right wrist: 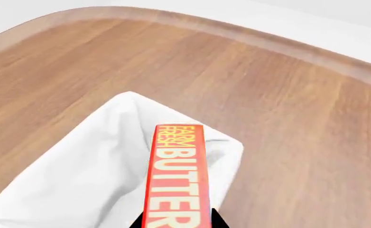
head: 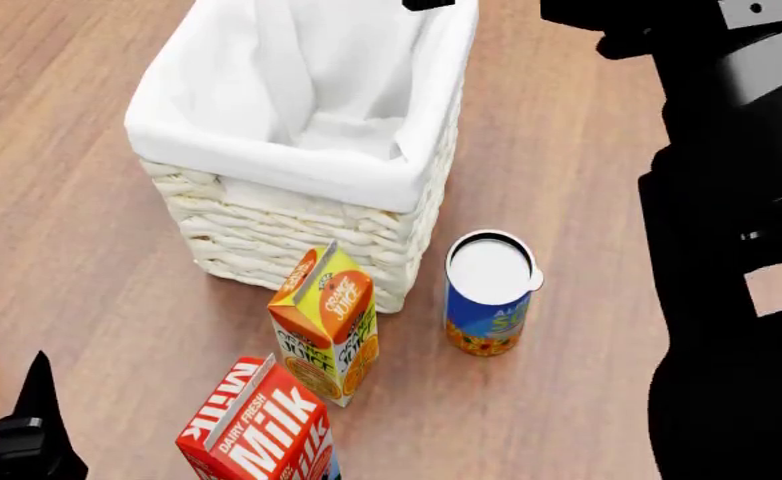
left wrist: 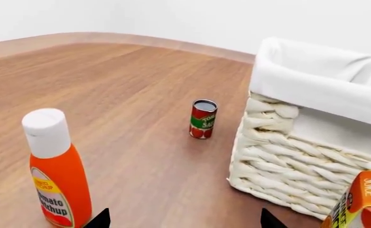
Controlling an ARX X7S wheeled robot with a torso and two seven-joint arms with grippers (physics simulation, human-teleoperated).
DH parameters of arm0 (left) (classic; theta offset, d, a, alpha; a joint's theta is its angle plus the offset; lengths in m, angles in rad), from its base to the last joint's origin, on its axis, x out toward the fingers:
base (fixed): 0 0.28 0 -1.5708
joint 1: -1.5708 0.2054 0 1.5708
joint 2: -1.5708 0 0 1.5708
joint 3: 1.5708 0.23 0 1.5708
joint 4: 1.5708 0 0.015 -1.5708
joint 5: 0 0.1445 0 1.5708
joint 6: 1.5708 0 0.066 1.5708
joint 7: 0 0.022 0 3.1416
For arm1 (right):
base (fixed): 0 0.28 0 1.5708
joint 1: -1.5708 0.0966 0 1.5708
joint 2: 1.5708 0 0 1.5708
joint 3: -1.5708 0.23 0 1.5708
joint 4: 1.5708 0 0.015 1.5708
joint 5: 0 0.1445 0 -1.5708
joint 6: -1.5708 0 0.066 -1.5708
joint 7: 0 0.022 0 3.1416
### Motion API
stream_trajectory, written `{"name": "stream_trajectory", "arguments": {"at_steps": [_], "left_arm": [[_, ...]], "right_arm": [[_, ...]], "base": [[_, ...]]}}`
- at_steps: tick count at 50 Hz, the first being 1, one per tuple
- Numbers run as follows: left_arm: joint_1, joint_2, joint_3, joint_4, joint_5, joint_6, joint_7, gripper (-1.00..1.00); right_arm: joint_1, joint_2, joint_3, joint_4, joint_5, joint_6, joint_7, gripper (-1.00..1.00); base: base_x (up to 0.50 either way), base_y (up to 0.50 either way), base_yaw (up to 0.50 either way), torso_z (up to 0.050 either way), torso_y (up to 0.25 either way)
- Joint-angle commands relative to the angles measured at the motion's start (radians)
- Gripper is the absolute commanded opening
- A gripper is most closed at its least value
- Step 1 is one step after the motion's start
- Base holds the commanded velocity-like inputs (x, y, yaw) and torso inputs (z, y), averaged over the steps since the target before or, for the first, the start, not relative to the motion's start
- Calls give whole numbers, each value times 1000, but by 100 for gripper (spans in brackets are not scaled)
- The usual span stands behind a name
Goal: Pick up the butter and put it in the basket.
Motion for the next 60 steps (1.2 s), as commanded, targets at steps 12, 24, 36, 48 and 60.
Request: {"name": "stream_trajectory", "arguments": {"at_steps": [12, 24, 36, 48, 60], "left_arm": [[-8, 3, 11, -11, 9, -10, -23, 100], [-19, 6, 16, -24, 14, -18, -37, 100], [-12, 6, 23, -12, 18, -28, -55, 100], [-10, 3, 25, -5, 14, -42, -70, 100], [-8, 1, 30, 5, 11, -60, -87, 100]], "right_arm": [[36, -123, 105, 171, -117, -37, -190, -100], [-4, -139, 241, 172, -136, -110, -106, -100], [-16, -139, 100, 172, 41, -110, -66, -100], [-24, -139, -226, 166, 339, -129, -98, -100], [-11, -139, -519, 150, 612, -163, -129, -100]], "base": [[0, 0, 0, 0, 2], [0, 0, 0, 1, 1], [0, 0, 0, 1, 2], [0, 0, 0, 0, 1], [0, 0, 0, 1, 1]]}}
